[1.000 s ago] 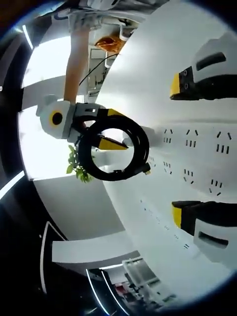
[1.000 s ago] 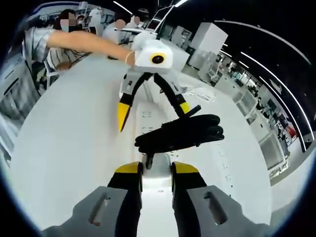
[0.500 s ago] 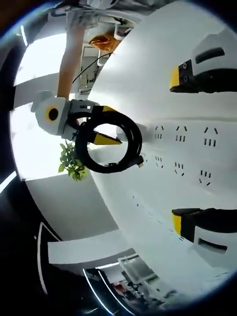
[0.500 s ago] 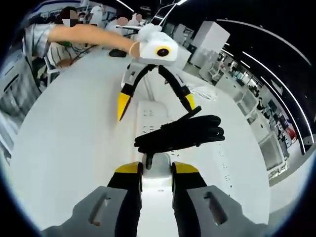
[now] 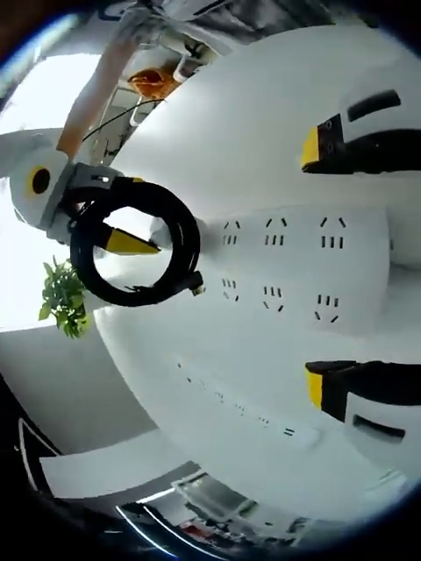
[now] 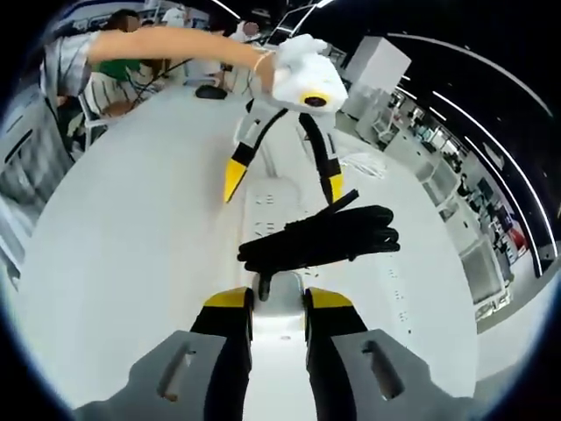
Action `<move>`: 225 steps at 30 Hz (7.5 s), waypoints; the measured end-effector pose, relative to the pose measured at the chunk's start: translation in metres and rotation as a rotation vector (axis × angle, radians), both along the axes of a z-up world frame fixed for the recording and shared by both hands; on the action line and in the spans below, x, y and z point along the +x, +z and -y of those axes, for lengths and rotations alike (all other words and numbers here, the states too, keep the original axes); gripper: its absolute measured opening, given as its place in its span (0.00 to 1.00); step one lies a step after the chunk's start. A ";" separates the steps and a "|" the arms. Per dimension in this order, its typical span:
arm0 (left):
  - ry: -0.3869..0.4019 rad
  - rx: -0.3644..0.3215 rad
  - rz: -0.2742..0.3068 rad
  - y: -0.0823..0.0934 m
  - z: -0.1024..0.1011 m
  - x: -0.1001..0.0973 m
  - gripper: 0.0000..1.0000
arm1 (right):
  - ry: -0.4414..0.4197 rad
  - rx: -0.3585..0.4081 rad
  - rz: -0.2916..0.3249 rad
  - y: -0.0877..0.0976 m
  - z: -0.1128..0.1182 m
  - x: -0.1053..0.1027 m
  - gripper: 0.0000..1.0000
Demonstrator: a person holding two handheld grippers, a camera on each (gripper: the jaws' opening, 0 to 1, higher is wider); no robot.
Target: Straighten the power strip on the desk, plug the charger into it
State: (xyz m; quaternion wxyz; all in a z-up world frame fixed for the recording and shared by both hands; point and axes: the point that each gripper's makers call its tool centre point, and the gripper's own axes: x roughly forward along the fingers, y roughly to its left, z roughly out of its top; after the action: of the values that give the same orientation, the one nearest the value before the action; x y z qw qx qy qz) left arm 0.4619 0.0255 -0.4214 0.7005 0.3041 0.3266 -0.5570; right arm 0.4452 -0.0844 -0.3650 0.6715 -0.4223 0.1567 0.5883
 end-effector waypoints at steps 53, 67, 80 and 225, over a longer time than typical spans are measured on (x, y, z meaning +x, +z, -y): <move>-0.044 0.404 -0.143 -0.025 0.004 -0.019 0.65 | 0.005 -0.027 0.046 -0.004 0.001 -0.017 0.22; -0.049 0.400 -0.142 -0.024 0.005 -0.017 0.65 | 0.039 -0.044 0.062 -0.011 -0.011 -0.021 0.28; -0.059 0.399 -0.139 -0.024 0.004 -0.013 0.65 | 0.063 -0.098 0.099 -0.009 -0.010 -0.016 0.23; -0.101 0.218 0.010 0.000 0.009 -0.011 0.84 | 0.036 -0.147 0.029 -0.025 -0.010 -0.011 0.63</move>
State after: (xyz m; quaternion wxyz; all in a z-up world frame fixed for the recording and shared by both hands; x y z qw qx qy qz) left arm 0.4509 0.0169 -0.4216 0.6358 0.3972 0.3659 -0.5515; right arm 0.4342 -0.0749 -0.3901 0.6302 -0.4819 0.1820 0.5810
